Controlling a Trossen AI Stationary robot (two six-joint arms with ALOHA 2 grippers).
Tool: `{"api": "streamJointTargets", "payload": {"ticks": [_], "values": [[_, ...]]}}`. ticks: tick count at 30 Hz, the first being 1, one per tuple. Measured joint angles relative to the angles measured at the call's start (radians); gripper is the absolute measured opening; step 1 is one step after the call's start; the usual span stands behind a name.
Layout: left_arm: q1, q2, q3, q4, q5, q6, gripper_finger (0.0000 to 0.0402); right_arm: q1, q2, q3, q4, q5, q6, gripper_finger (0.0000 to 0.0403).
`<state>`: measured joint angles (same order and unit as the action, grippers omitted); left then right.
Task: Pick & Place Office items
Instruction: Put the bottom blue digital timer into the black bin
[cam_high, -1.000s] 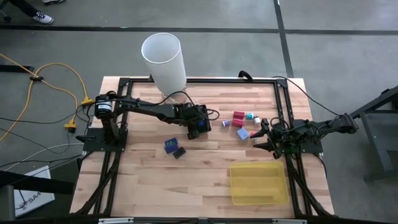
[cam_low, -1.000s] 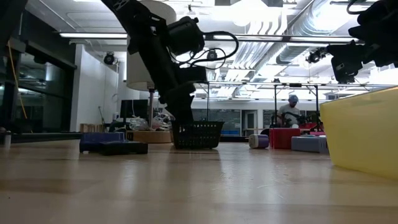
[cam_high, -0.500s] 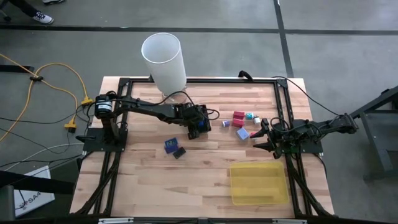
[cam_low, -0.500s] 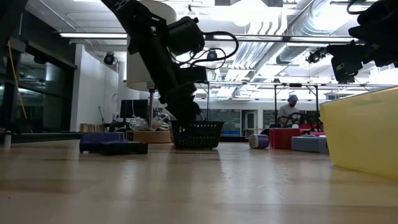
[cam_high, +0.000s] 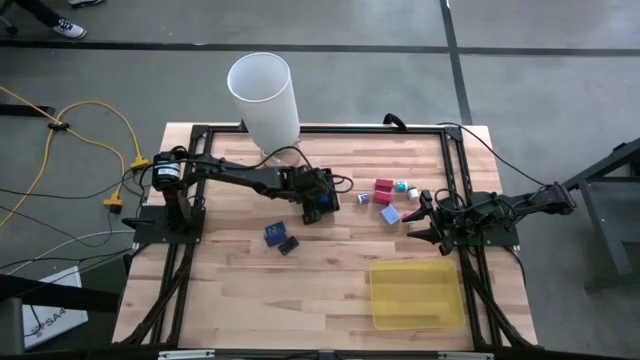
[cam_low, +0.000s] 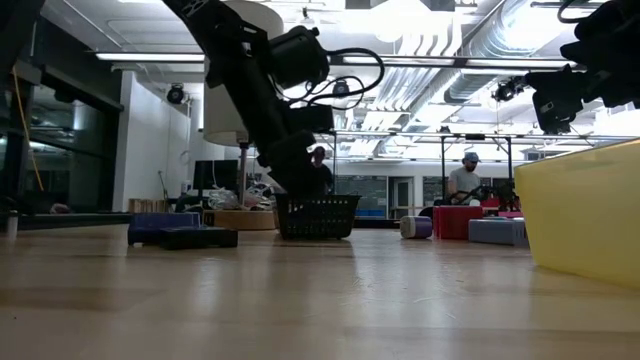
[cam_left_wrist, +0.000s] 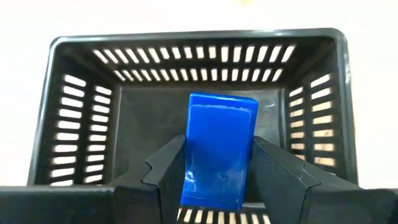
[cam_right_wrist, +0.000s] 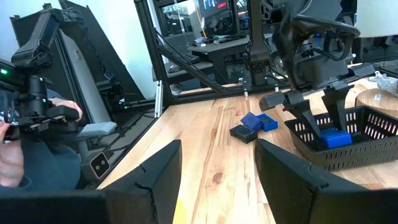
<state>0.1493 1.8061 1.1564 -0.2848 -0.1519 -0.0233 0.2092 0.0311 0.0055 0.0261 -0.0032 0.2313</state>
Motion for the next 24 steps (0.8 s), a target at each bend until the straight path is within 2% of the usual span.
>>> {"api": "streamJointTargets", "payload": {"ticks": [24], "values": [[0.000,0.000,0.000,0.003,0.001,0.009,0.0173,0.000,0.000,0.000,0.000,0.000,0.000,0.0190]]}}
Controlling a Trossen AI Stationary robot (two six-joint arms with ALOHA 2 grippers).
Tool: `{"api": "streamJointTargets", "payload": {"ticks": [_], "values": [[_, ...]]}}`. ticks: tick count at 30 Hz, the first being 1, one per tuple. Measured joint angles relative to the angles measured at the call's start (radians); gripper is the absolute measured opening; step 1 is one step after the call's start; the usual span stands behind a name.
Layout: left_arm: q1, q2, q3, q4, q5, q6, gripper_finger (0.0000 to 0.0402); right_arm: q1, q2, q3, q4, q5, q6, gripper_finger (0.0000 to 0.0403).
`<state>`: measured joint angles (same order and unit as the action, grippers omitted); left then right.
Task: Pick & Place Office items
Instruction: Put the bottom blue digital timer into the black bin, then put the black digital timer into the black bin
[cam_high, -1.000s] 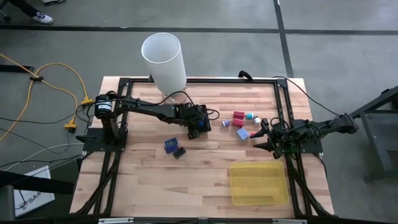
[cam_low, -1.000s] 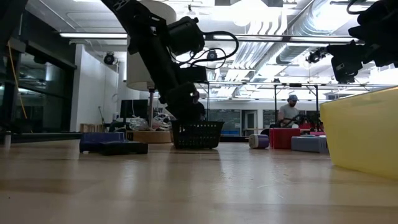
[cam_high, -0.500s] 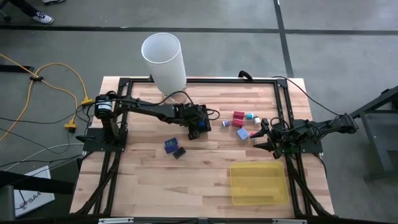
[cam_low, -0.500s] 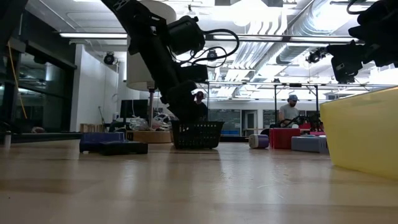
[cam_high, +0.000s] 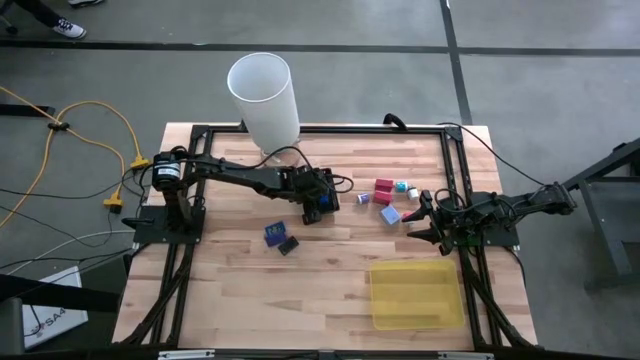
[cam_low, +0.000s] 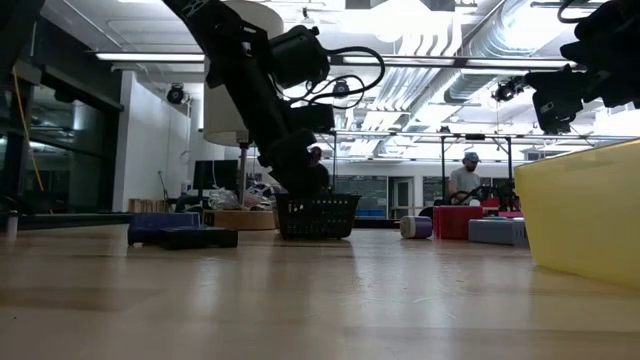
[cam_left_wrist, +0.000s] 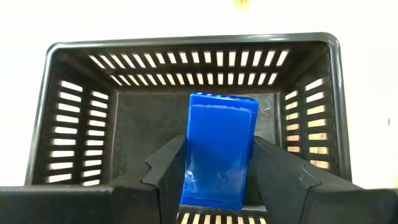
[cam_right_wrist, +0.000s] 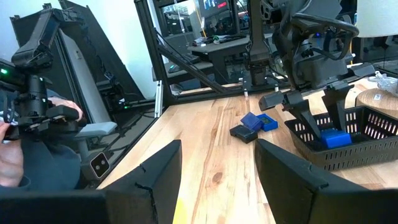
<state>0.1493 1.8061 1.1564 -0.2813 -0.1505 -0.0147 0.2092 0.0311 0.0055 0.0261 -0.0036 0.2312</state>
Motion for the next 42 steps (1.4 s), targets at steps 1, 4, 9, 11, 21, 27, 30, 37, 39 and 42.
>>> {"api": "streamJointTargets", "payload": {"ticks": [1,4,9,11,21,27,30,37,39,42], "values": [[0.000,0.000,0.000,0.000,0.000,0.000,0.0178,0.000,0.000,0.000,0.000,0.000,0.000,0.0190],[0.000,0.000,0.000,0.000,0.000,0.000,0.0198,0.000,0.000,0.000,0.000,0.000,0.000,0.0190],[0.000,0.000,0.000,0.000,0.000,0.000,0.0224,0.000,0.000,0.000,0.000,0.000,0.000,0.0190],[0.000,0.000,0.000,0.000,0.000,0.000,0.0227,0.000,0.000,0.000,0.000,0.000,0.000,0.0190],[0.000,0.000,0.000,0.001,0.000,0.000,0.0228,0.000,0.000,0.000,0.000,0.000,0.000,0.0190],[0.000,0.000,0.000,0.010,0.000,0.008,0.0228,0.000,0.000,0.000,0.000,0.000,0.000,0.0190],[0.000,-0.013,0.000,0.024,0.000,0.030,0.0228,0.000,0.000,0.000,0.000,0.000,0.000,0.0190],[0.000,-0.050,0.000,0.036,0.000,0.044,0.0228,0.000,0.000,0.000,0.000,0.000,0.000,0.0190],[0.000,-0.057,0.000,0.045,0.000,0.043,0.0228,0.000,0.000,0.000,0.000,0.000,0.000,0.0190],[0.000,-0.063,0.000,0.045,0.000,0.044,0.0228,0.000,0.000,0.000,0.000,0.000,0.000,0.0190]]}}
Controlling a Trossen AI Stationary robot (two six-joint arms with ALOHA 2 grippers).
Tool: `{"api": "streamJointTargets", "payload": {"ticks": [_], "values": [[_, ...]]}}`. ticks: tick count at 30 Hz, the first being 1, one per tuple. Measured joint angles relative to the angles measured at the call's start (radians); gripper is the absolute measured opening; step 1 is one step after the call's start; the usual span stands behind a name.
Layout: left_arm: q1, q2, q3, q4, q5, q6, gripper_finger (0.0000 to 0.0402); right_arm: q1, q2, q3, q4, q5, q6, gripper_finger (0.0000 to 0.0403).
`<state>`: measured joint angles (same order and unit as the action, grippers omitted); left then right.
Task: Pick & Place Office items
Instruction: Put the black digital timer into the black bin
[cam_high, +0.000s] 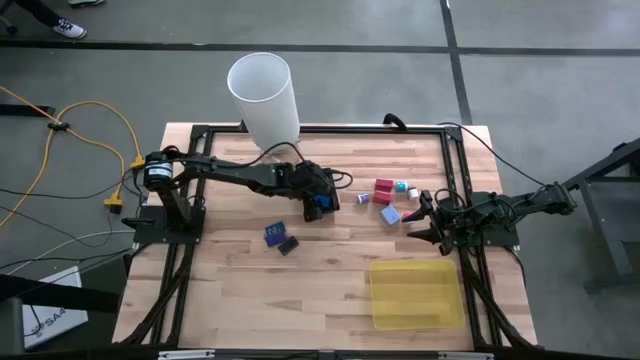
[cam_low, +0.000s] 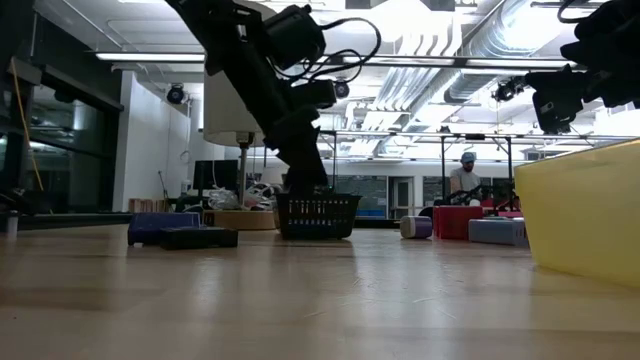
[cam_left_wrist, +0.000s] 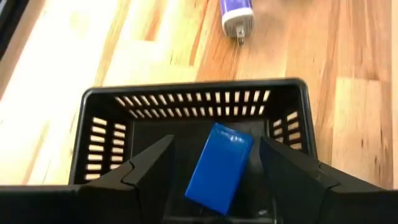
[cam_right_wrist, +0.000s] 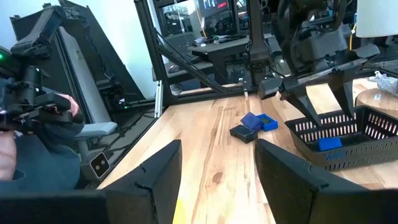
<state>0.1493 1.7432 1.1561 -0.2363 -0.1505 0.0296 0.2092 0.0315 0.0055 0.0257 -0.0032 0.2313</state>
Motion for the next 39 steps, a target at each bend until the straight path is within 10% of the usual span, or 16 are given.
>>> {"api": "streamJointTargets", "payload": {"ticks": [39], "values": [[-0.036,-0.192,0.000,-0.135,0.016,-0.116,0.0228,0.000,0.000,0.000,0.000,0.000,0.000,0.0190]]}}
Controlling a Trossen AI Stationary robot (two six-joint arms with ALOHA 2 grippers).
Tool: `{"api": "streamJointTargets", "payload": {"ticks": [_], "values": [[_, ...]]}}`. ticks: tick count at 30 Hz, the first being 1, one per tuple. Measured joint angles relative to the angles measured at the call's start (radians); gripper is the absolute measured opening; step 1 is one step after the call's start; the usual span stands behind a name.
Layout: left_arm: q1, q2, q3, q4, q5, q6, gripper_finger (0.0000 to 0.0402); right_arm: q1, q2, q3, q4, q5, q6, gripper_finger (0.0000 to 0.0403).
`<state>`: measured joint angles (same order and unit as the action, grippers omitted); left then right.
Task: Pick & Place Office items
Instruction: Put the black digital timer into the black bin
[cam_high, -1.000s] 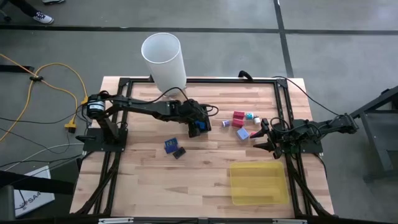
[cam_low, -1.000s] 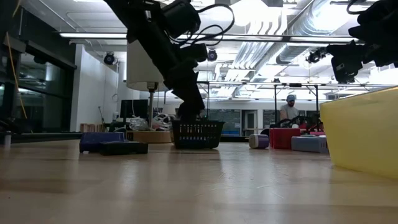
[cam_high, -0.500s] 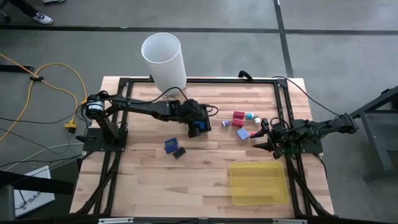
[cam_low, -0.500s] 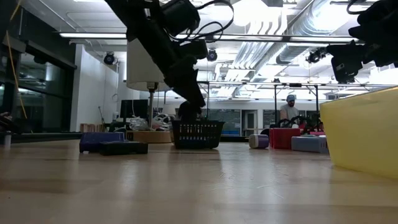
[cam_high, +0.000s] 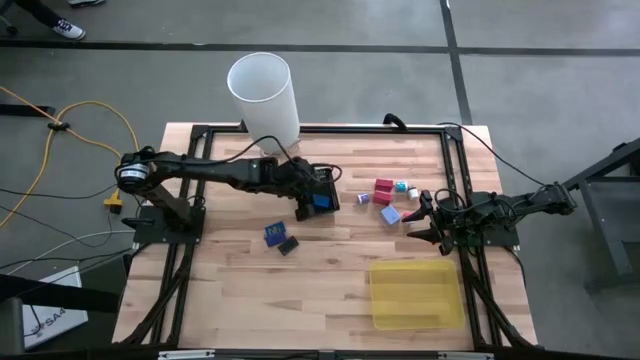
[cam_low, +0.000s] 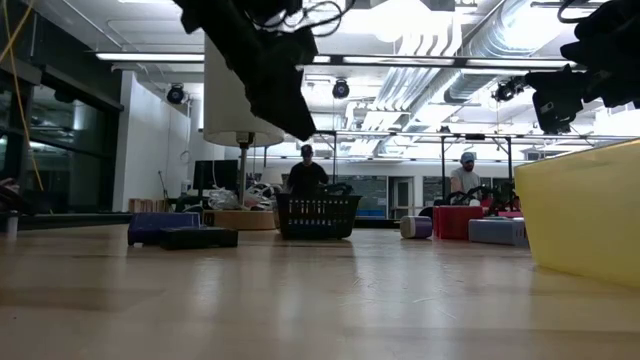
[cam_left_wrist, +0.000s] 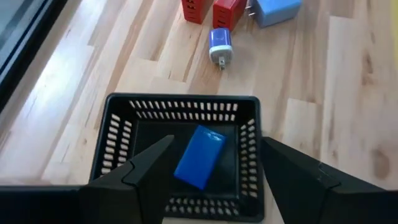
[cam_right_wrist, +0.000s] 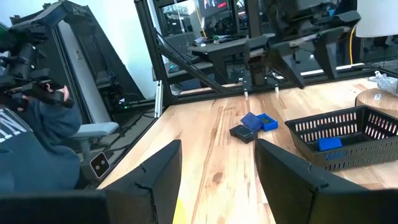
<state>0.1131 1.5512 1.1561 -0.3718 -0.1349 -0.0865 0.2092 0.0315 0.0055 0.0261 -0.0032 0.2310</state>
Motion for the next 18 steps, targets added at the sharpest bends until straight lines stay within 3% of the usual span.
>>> {"api": "streamJointTargets", "payload": {"ticks": [6,18], "values": [[-0.062,-0.035,0.000,-0.064,-0.053,-0.094,0.0228,0.000,0.000,0.000,0.000,0.000,0.000,0.0190],[-0.249,-0.091,0.000,-0.295,-0.324,-0.454,0.0228,0.000,0.000,0.000,0.000,0.000,0.000,0.0190]]}}
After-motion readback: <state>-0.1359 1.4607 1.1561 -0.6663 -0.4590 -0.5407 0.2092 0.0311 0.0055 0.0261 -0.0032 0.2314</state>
